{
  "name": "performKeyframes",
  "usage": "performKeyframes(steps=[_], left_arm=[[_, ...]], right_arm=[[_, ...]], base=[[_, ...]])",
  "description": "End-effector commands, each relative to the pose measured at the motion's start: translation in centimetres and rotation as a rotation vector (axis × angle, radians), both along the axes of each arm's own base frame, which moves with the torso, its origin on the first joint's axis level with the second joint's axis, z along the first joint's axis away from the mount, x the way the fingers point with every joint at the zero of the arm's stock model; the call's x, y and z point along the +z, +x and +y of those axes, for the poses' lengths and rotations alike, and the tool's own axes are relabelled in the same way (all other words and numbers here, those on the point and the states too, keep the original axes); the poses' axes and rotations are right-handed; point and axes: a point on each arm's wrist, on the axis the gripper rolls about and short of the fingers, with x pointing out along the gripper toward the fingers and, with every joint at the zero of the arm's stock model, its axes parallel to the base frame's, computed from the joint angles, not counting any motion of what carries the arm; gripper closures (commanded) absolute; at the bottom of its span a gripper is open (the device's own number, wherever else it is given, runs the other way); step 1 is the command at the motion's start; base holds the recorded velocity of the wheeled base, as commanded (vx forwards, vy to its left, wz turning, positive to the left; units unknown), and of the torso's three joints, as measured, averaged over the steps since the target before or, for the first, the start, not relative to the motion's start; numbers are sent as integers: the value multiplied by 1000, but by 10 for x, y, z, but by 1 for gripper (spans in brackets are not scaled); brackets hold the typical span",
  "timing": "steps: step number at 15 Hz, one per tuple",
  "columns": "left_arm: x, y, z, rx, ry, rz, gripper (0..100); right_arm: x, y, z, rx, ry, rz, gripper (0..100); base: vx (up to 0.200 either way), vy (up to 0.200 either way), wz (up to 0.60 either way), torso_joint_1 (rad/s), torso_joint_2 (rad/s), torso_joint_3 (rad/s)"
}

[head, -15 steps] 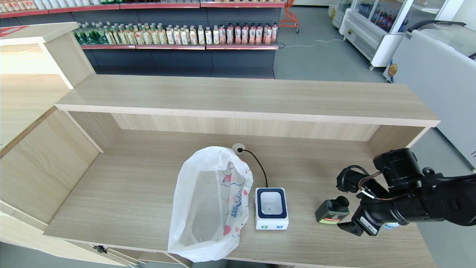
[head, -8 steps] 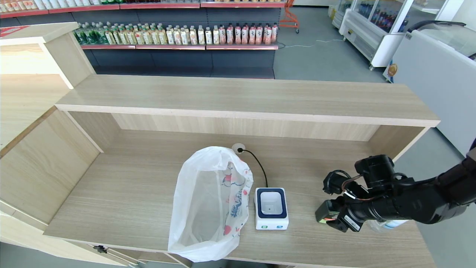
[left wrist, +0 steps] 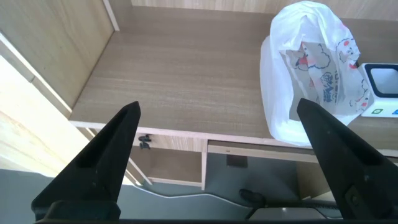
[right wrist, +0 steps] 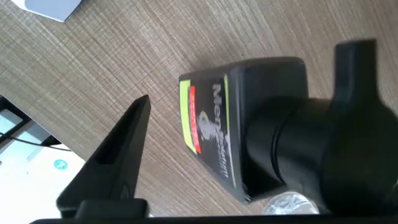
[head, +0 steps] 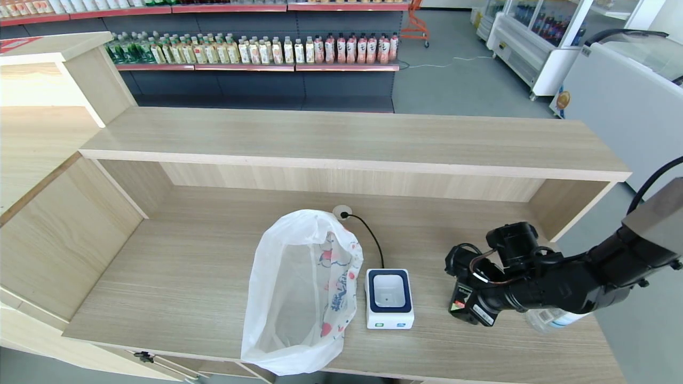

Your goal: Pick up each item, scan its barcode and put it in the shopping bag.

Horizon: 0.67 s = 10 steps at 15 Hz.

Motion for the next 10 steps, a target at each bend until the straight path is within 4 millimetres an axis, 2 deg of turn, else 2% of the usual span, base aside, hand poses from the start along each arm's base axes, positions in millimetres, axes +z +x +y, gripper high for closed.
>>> performKeyframes(steps=[1, 4, 7, 10], left_arm=[[0, 0, 0, 1, 0, 0, 0], [0, 0, 0, 1, 0, 0, 0], [0, 0, 0, 1, 0, 0, 0], [0, 0, 0, 1, 0, 0, 0]], right_arm=[[-5, 1, 4, 11, -1, 7, 100], [-2, 0, 4, 13, 2, -2, 100], [11, -3, 2, 8, 14, -45, 100], [53, -18, -14, -57, 70, -157, 100]], base=[[0, 0, 0, 0, 0, 0], [0, 0, 0, 0, 0, 0], [0, 0, 0, 0, 0, 0], [0, 0, 0, 0, 0, 0]])
